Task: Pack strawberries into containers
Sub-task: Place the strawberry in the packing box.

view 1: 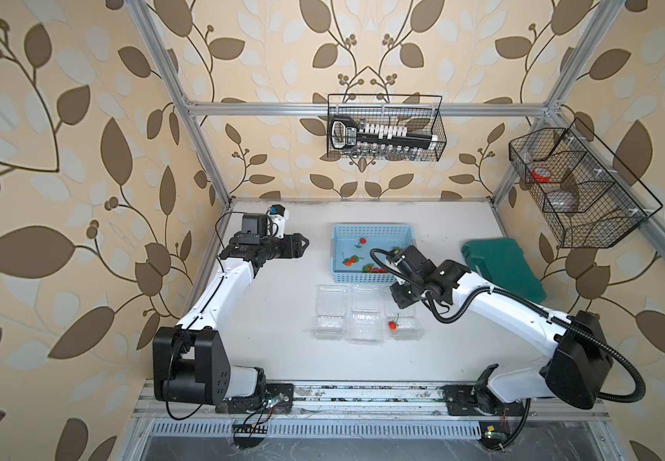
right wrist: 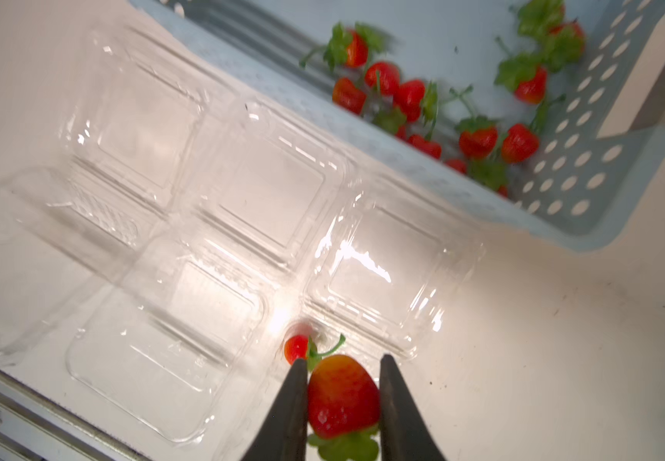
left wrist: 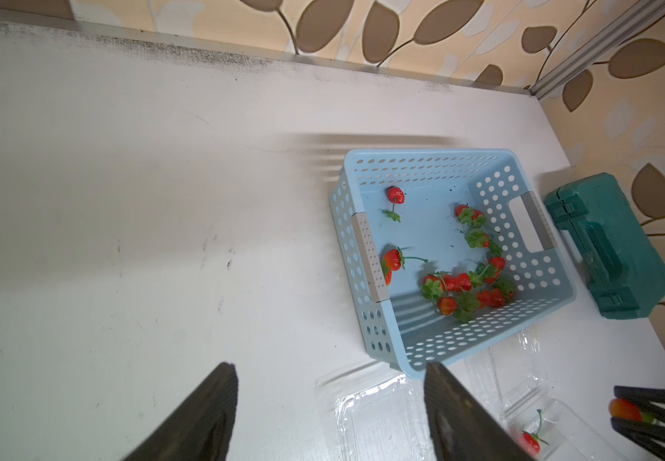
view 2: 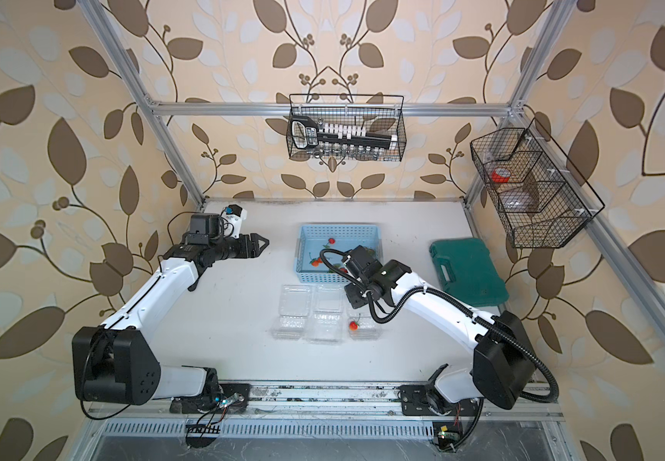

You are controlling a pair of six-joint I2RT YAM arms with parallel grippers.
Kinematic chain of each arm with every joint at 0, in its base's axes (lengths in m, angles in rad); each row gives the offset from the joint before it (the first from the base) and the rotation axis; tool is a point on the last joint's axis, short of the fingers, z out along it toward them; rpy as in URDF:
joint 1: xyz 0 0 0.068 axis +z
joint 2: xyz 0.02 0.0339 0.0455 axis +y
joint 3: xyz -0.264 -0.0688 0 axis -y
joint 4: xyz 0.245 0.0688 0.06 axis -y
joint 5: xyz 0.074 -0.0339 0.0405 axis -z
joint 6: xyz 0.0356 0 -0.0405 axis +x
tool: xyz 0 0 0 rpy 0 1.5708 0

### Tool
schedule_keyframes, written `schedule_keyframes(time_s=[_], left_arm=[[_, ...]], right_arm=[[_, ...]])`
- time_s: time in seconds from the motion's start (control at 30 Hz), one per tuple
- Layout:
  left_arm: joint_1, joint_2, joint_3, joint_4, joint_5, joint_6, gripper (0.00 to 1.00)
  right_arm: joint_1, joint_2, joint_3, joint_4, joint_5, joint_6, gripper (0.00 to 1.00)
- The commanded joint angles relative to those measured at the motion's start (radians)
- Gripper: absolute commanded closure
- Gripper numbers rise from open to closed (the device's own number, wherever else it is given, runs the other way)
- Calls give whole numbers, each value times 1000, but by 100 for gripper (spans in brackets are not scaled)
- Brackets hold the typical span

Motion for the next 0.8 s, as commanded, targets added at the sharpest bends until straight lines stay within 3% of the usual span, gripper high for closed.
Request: schedule_keyframes(time_s=[0.0,0.2,0.4,0.57,0.77], left_arm=[[-8,-32,30,7,26,-1,25],[-10,-40,28,5,22,-1,25],[-13,-46,25,6,19,2,25],[-14,-47,26,5,18,2,25],[-15,-46,26,3,13,5,25]], right_arm=[[21,-23,-77,-14,-33,85,74],[69,10,-154,11,-23,128,70],[91,23,-165,23,-4,142,58],[77,10,-85,2,68,118,53],[-19,66,102,65,85,24,52]])
